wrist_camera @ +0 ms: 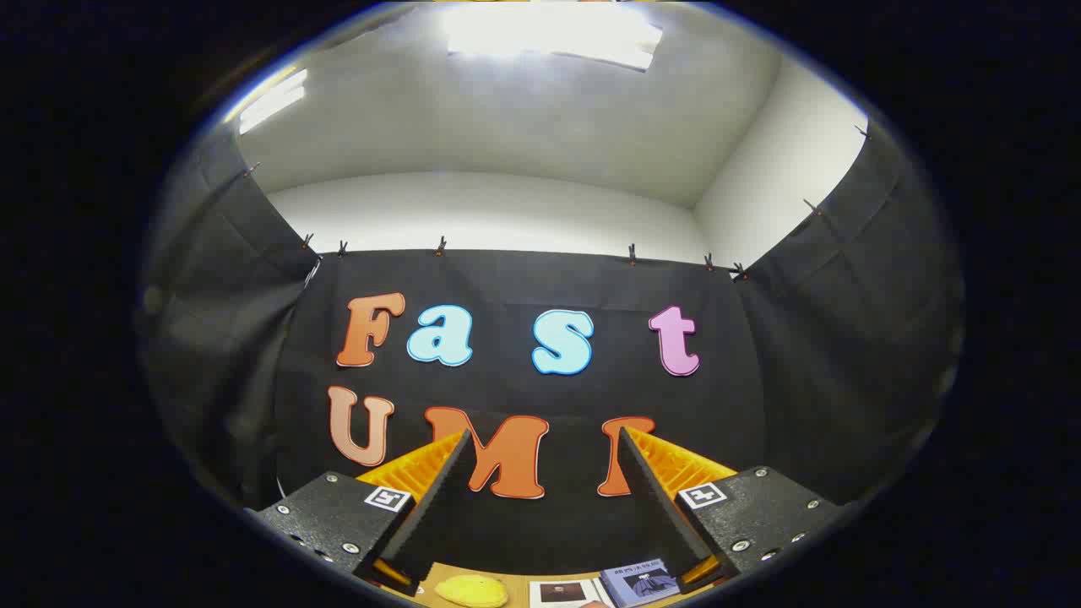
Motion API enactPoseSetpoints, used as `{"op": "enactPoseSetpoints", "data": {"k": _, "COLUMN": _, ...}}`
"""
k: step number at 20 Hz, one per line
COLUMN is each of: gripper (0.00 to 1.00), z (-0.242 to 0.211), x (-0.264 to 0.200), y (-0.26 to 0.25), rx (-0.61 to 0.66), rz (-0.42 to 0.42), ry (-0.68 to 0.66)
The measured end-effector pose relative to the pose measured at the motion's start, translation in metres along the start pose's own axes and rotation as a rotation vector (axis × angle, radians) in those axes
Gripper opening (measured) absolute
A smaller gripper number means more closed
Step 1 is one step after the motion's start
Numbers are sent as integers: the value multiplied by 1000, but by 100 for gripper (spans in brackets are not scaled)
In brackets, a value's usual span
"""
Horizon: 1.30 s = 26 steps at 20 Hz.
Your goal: Open the storage box then place both shoes into the box .Put the left shoe in first, then the right shoe, with the right side of both shoes facing outward in a uniform manner.
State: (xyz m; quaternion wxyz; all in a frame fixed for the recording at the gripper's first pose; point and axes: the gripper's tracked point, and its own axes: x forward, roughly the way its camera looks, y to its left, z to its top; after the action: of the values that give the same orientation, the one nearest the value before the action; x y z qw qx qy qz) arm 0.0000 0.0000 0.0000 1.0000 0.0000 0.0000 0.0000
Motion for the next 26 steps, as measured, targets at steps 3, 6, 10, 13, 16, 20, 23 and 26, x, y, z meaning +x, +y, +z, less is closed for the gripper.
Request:
{"op": "enactPoseSetpoints", "data": {"k": 3, "gripper": 99, "z": 1, "x": 2, "y": 0, "rx": -31, "rz": 0, "ry": -6}}
{"op": "enactPoseSetpoints", "data": {"k": 6, "gripper": 99, "z": 0, "x": 2, "y": 4, "rx": -51, "rz": 0, "ry": -1}}
{"op": "enactPoseSetpoints", "data": {"k": 10, "gripper": 99, "z": -4, "x": 5, "y": 11, "rx": -71, "rz": 14, "ry": 4}}
{"op": "enactPoseSetpoints", "data": {"k": 13, "gripper": 99, "z": -10, "x": 2, "y": 12, "rx": -82, "rz": 12, "ry": 20}}
{"op": "enactPoseSetpoints", "data": {"k": 16, "gripper": 99, "z": -15, "x": 2, "y": 18, "rx": -77, "rz": 22, "ry": 36}}
{"op": "enactPoseSetpoints", "data": {"k": 20, "gripper": 99, "z": -23, "x": 2, "y": 30, "rx": -68, "rz": 46, "ry": 47}}
{"op": "enactPoseSetpoints", "data": {"k": 23, "gripper": 99, "z": -39, "x": 0, "y": 48, "rx": -51, "rz": 78, "ry": 79}}
{"op": "enactPoseSetpoints", "data": {"k": 26, "gripper": 99, "z": -72, "x": -14, "y": 77, "rx": 16, "rz": 152, "ry": 162}}
